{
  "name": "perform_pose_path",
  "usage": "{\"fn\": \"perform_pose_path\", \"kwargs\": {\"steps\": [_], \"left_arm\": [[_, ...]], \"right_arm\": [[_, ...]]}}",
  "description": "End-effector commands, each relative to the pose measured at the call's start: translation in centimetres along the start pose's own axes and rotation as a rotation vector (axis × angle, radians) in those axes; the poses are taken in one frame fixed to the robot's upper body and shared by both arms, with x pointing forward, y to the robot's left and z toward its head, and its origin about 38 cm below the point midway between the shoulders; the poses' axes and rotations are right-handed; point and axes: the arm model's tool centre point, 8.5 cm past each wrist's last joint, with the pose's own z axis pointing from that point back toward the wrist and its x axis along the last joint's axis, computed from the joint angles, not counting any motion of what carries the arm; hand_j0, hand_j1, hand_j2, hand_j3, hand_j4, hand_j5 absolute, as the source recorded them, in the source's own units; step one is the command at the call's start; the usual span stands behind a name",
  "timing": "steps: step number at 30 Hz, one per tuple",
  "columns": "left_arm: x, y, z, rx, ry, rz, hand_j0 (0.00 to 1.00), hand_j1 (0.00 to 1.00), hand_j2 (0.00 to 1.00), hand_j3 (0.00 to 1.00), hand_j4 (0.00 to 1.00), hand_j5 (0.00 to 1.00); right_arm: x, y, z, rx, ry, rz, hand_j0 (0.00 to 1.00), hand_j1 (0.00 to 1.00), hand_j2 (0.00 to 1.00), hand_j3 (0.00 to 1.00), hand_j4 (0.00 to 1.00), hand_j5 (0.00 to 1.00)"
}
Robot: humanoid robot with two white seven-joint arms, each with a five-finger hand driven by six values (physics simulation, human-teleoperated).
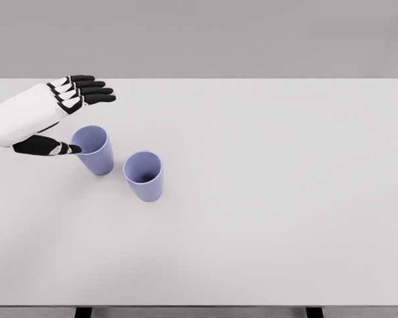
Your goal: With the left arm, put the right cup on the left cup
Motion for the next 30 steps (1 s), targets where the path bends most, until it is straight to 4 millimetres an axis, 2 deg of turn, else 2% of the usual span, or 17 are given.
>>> {"fn": "perform_pose_path", "kwargs": {"steps": [1, 9, 12, 14, 18, 20, 22, 26, 30], "left_arm": [[0.0, 0.1, 0.1, -0.003, 0.002, 0.002, 1.00, 1.00, 1.00, 1.00, 1.00, 1.00], [-0.1, -0.3, 0.7, -0.026, 0.003, 0.039, 1.00, 1.00, 1.00, 1.00, 1.00, 1.00], [-0.1, -0.7, 1.3, -0.091, -0.012, 0.136, 1.00, 1.00, 1.00, 1.00, 1.00, 1.00], [0.2, 0.0, 1.2, -0.136, -0.042, 0.166, 1.00, 1.00, 1.00, 1.00, 1.00, 1.00], [1.0, 0.0, 1.0, -0.201, -0.124, 0.287, 1.00, 1.00, 1.00, 1.00, 1.00, 1.00], [1.3, 1.2, 0.8, -0.104, -0.185, 0.414, 1.00, 1.00, 1.00, 1.00, 1.00, 1.00], [1.0, 2.3, 0.0, -0.057, -0.185, 0.468, 1.00, 1.00, 1.00, 1.00, 1.00, 1.00], [0.0, 0.6, -3.0, -0.107, -0.064, 0.680, 1.00, 1.00, 1.00, 1.00, 1.00, 1.00], [0.1, -2.0, -4.0, -0.162, -0.016, 0.859, 1.00, 1.00, 1.00, 1.00, 1.00, 1.00]], "right_arm": [[0.0, 0.0, 0.0, 0.000, 0.000, 0.000, 1.00, 1.00, 1.00, 1.00, 1.00, 1.00], [0.0, 0.0, 0.0, 0.000, 0.000, 0.000, 1.00, 1.00, 1.00, 1.00, 1.00, 1.00], [0.1, 0.0, 0.0, 0.000, -0.001, 0.000, 1.00, 1.00, 1.00, 1.00, 1.00, 1.00], [0.1, 0.0, 0.0, 0.000, -0.001, 0.000, 1.00, 1.00, 1.00, 1.00, 1.00, 1.00], [0.0, 0.0, 0.0, 0.000, 0.000, 0.000, 1.00, 1.00, 1.00, 1.00, 1.00, 1.00], [0.1, 0.0, 0.0, 0.000, -0.001, 0.000, 1.00, 1.00, 1.00, 1.00, 1.00, 1.00], [0.1, 0.0, 0.0, 0.000, -0.001, 0.000, 1.00, 1.00, 1.00, 1.00, 1.00, 1.00], [0.1, 0.0, 0.0, 0.000, -0.001, 0.000, 1.00, 1.00, 1.00, 1.00, 1.00, 1.00], [0.1, 0.0, 0.0, 0.000, -0.001, 0.000, 1.00, 1.00, 1.00, 1.00, 1.00, 1.00]]}}
